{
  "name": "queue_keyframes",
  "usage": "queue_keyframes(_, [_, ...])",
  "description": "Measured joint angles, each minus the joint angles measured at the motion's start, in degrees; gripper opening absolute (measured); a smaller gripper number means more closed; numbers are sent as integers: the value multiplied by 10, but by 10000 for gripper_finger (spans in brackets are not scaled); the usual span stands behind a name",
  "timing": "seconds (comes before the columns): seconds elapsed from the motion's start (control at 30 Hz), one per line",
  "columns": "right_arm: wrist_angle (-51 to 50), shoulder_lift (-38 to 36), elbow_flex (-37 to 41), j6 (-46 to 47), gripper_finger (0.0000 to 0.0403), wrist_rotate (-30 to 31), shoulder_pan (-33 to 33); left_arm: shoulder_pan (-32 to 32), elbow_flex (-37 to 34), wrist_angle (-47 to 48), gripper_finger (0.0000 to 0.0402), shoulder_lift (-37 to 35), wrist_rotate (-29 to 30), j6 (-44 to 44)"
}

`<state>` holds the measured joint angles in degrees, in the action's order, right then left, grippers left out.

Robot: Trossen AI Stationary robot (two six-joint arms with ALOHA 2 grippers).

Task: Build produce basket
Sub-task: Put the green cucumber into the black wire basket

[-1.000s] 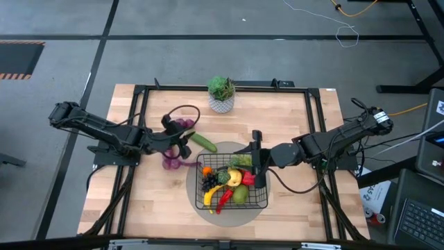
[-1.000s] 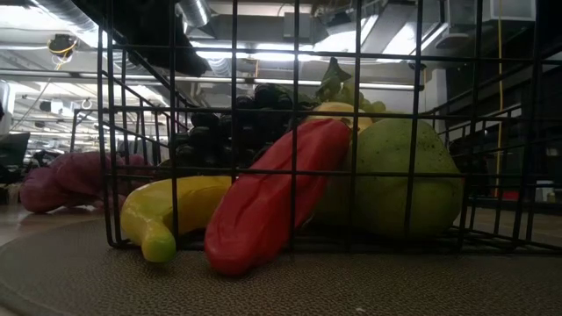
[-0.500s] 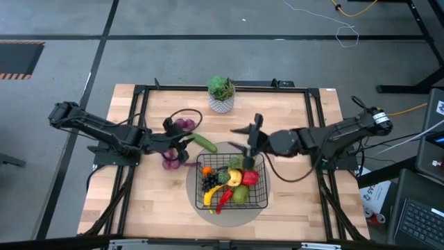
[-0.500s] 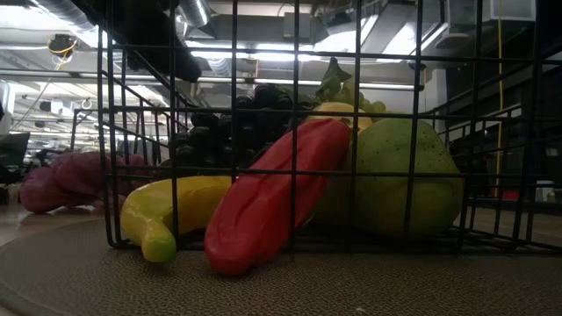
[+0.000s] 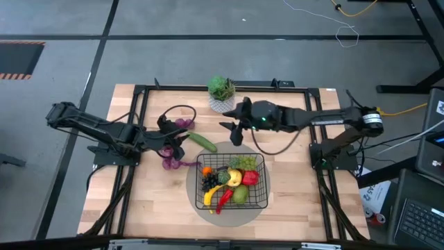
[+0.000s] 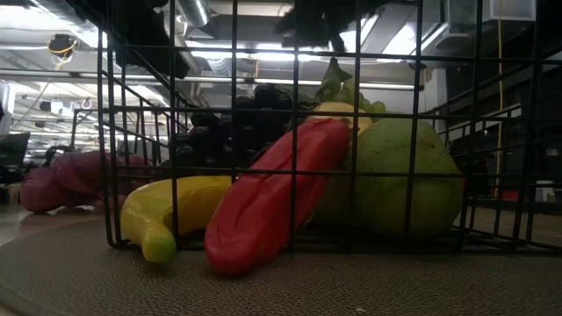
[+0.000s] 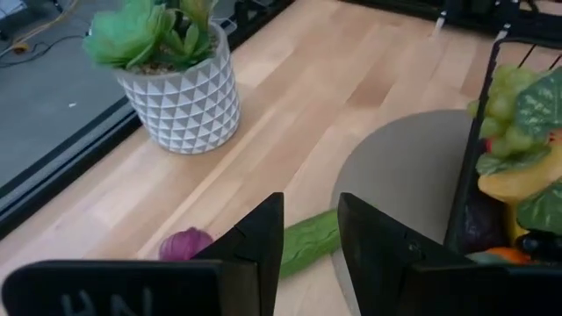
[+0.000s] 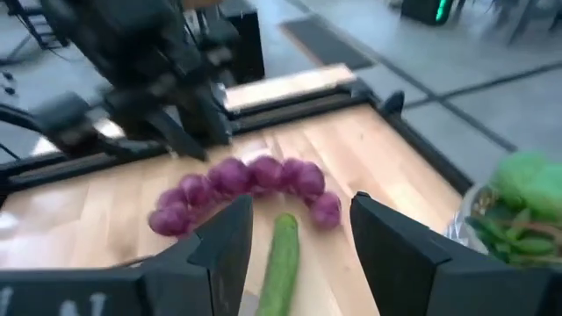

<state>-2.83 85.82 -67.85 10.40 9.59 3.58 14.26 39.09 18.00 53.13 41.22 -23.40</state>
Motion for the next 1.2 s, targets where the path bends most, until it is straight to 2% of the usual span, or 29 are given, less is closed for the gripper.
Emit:
queue_keyframes(0.23, [46, 36, 0, 5, 193, -28, 35, 0, 0, 53, 105, -7, -4, 0])
queue_keyframes(0.43, [37, 62, -20, 56, 193, -99, 62, 0, 0, 61, 105, -7, 10, 0])
queue_keyframes(0.5, [15, 89, -57, 60, 193, -123, 69, 0, 0, 56, 105, -7, 28, 0])
queue_keyframes(0.67, [-125, 200, -199, 43, 193, -142, 76, 0, 0, 54, 105, -7, 54, 7])
queue_keyframes(0.87, [-258, 350, -362, 26, 193, -140, 79, 4, 0, 61, 105, -12, 25, -1])
queue_keyframes(1.07, [-328, 453, -481, 26, 193, -196, 91, 26, 0, 78, 105, -80, 11, -16])
queue_keyframes(1.2, [-379, 495, -535, 17, 193, -204, 91, 40, 1, 99, 105, -141, 11, -15])
